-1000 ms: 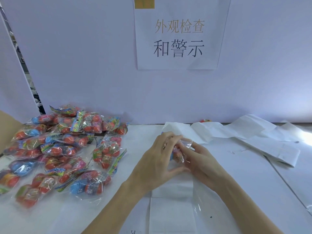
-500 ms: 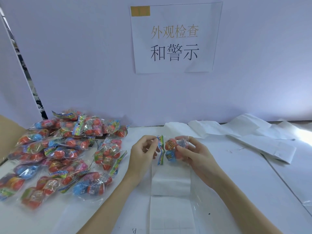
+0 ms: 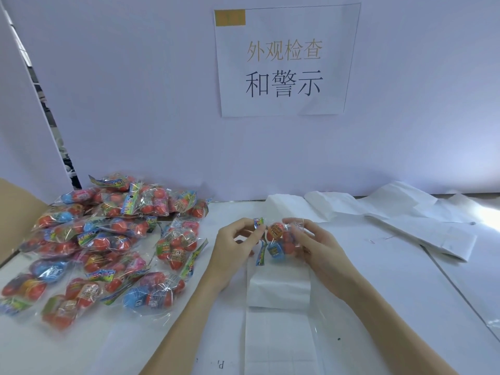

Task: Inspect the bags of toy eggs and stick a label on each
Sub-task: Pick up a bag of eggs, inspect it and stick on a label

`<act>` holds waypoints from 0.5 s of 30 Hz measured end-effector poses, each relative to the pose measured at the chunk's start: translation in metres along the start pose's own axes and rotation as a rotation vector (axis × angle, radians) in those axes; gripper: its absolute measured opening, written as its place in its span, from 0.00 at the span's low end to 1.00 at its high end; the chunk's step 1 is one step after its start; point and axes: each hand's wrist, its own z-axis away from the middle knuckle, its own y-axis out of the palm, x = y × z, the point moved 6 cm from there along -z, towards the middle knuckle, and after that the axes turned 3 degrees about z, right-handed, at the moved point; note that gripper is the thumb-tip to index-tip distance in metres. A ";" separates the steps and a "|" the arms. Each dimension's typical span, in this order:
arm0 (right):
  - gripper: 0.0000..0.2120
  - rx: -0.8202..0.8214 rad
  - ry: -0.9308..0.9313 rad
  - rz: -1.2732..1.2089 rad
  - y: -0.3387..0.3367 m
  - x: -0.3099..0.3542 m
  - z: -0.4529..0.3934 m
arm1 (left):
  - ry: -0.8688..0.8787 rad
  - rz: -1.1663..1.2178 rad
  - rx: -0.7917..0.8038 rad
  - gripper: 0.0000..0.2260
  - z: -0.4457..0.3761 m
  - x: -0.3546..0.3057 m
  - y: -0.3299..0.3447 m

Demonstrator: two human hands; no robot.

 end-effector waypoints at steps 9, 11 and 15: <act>0.13 -0.119 -0.094 0.029 -0.006 0.013 0.005 | -0.034 0.033 -0.018 0.08 -0.003 0.001 -0.002; 0.13 -0.157 -0.100 0.002 -0.006 0.015 0.005 | 0.005 -0.016 -0.043 0.09 -0.002 -0.004 0.002; 0.14 -0.233 -0.103 0.000 -0.005 0.012 0.005 | 0.091 -0.086 -0.087 0.10 0.001 -0.013 0.009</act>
